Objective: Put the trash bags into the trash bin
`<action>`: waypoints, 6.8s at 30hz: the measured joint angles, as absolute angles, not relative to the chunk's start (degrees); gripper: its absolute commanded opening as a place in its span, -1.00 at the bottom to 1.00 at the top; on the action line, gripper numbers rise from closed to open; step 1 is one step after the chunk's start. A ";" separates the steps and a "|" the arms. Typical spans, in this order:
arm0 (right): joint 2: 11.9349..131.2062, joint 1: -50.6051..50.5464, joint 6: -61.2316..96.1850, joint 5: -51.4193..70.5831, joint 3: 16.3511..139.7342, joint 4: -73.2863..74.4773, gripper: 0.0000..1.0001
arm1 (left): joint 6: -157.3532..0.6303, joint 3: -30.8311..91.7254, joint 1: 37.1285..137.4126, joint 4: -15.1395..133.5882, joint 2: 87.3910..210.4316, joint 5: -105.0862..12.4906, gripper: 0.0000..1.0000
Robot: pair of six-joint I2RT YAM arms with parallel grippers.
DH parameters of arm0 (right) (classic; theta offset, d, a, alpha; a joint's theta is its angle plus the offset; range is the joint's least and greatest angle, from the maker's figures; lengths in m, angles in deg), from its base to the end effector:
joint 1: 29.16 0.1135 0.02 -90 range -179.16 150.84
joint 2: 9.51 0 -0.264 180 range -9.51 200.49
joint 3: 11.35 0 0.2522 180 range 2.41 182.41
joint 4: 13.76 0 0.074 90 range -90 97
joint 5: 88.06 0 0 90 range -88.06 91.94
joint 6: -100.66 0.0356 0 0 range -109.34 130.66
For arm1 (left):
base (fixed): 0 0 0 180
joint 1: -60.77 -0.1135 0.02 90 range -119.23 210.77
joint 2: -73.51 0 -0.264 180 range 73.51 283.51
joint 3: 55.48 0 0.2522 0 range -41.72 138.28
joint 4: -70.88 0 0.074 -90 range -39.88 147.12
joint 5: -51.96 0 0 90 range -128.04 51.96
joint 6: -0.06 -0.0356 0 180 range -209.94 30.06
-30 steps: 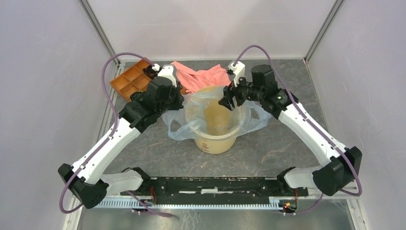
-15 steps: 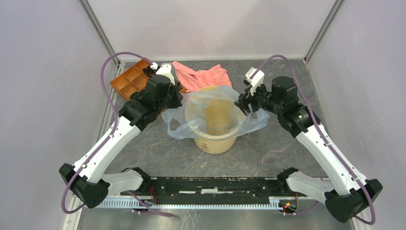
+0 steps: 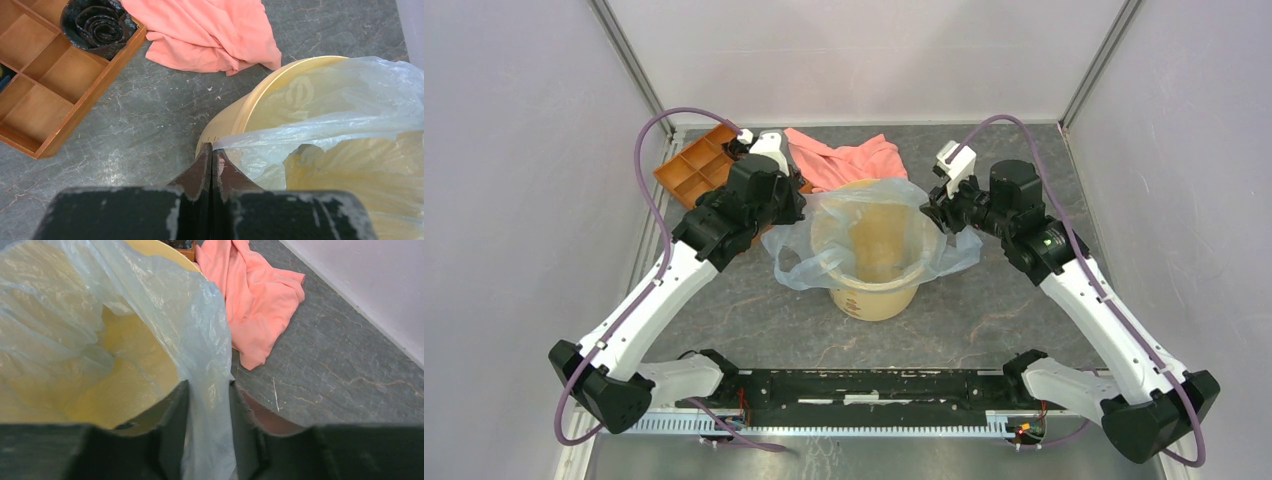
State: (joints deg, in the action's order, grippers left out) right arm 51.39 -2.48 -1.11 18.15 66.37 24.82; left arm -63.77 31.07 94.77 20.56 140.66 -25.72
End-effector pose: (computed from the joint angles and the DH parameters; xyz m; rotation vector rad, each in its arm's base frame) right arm 0.2042 0.1137 0.3770 -0.8206 1.7811 0.4472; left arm 0.2104 -0.1328 0.3847 0.0154 2.1227 -0.4040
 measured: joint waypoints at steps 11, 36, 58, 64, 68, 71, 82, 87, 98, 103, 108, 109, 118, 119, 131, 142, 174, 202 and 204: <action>58.98 -3.64 2.59 17.38 66.83 19.81 -0.71 | -63.77 32.17 93.55 22.03 144.14 -26.16 -0.96; 57.01 -8.34 5.38 18.06 69.02 20.51 -0.08 | -62.39 32.56 87.45 28.08 148.90 -32.23 -0.96; 64.81 -10.68 8.36 18.69 65.43 13.32 -1.00 | -60.25 30.59 85.44 33.66 154.76 -35.84 -0.96; 66.41 -11.09 9.60 18.87 62.81 11.51 -0.99 | -59.11 28.17 84.93 36.56 156.51 -38.29 -0.96; 66.41 -11.16 10.04 18.85 59.99 9.63 -1.00 | -58.52 24.91 84.85 38.23 156.51 -40.23 -0.96; 66.41 -11.35 10.13 19.09 58.79 10.57 -0.99 | -58.50 23.49 84.52 38.47 156.46 -41.37 -0.96; 63.20 -11.70 14.00 17.95 62.44 9.91 -1.00 | -57.54 27.12 83.99 39.69 154.98 -46.31 -0.96; 64.11 -13.85 16.88 14.61 61.17 6.83 -1.00 | -55.00 28.08 83.99 41.55 155.17 -46.35 -0.96; 58.96 -15.22 13.69 9.21 58.46 17.19 -0.07 | -53.78 29.28 83.99 42.23 157.51 -45.09 -0.96; 47.77 -17.19 11.18 7.11 59.07 19.90 0.30 | -53.76 29.26 83.99 42.18 158.23 -45.11 -0.96; 43.35 -18.06 8.77 12.40 58.61 20.01 0.34 | -53.76 29.26 83.99 41.81 158.63 -45.33 -0.96; 43.66 -18.09 8.20 13.86 58.53 19.99 0.33 | -53.78 29.26 83.97 41.72 158.63 -45.35 -0.96; 49.58 -18.06 5.60 28.11 54.22 16.86 0.09 | -53.76 29.26 83.99 41.15 158.63 -45.92 -0.96; 50.17 -18.06 5.60 28.97 54.15 16.40 0.09 | -53.76 29.24 83.99 41.09 158.63 -46.05 -0.96; 57.23 -18.04 10.00 33.29 53.28 5.41 -0.90 | -53.76 28.43 83.99 41.09 158.63 -46.66 -0.96; 62.17 -17.91 23.50 21.62 53.28 1.89 -0.99 | -53.32 24.89 84.15 42.75 158.58 -43.36 -0.96; 48.09 -18.06 14.30 15.28 49.91 18.22 0.51 | -59.40 15.88 83.88 24.37 131.61 -33.63 0.73; 53.45 -9.76 21.99 17.21 36.89 5.30 0.19 | -42.41 -11.92 89.79 48.72 136.33 -44.19 0.10; 52.33 -9.76 20.57 14.93 37.72 6.48 0.23 | -42.41 -11.70 89.79 46.38 133.84 -42.07 0.43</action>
